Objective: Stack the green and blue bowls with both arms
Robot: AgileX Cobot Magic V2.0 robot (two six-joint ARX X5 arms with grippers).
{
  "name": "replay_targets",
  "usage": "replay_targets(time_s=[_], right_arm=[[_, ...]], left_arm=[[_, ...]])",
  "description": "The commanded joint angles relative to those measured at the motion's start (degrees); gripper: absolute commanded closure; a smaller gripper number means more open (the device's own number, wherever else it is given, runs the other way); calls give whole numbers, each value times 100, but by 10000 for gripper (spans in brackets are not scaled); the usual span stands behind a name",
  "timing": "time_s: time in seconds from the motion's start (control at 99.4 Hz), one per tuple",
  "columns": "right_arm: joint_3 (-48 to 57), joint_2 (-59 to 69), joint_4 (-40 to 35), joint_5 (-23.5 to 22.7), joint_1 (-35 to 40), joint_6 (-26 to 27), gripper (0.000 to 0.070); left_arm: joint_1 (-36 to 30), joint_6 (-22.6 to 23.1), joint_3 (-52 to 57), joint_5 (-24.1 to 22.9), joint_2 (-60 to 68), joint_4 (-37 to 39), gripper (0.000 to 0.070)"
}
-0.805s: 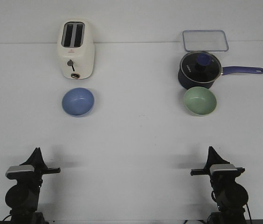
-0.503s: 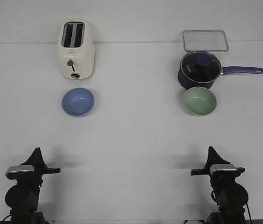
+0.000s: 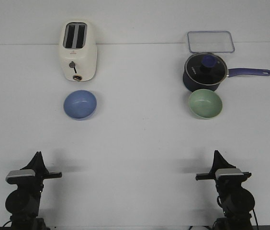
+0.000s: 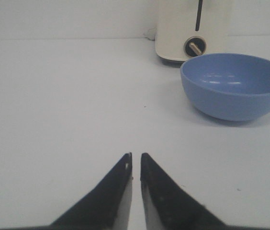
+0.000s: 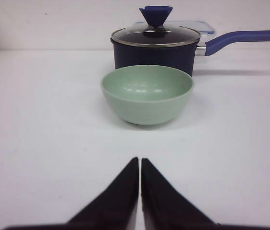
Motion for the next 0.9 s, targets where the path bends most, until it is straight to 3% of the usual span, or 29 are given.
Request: replay_targets(time_s=[0.0, 0.322, 0.644, 0.795, 0.885], right_arm=[[-13, -2, 76, 11, 4, 35, 690], [-13, -2, 90, 2, 4, 9, 690], [-13, -2, 28, -162, 15, 911, 690], [146, -2, 345, -153, 15, 1331, 697], [723, 138, 120, 151, 15, 1626, 698]], left_arm=[[4, 35, -116, 17, -9, 74, 685], [4, 35, -116, 15, -9, 74, 685], [4, 35, -116, 17, -9, 74, 685], [4, 35, -116, 17, -9, 74, 685], [4, 35, -116, 17, -9, 74, 685]])
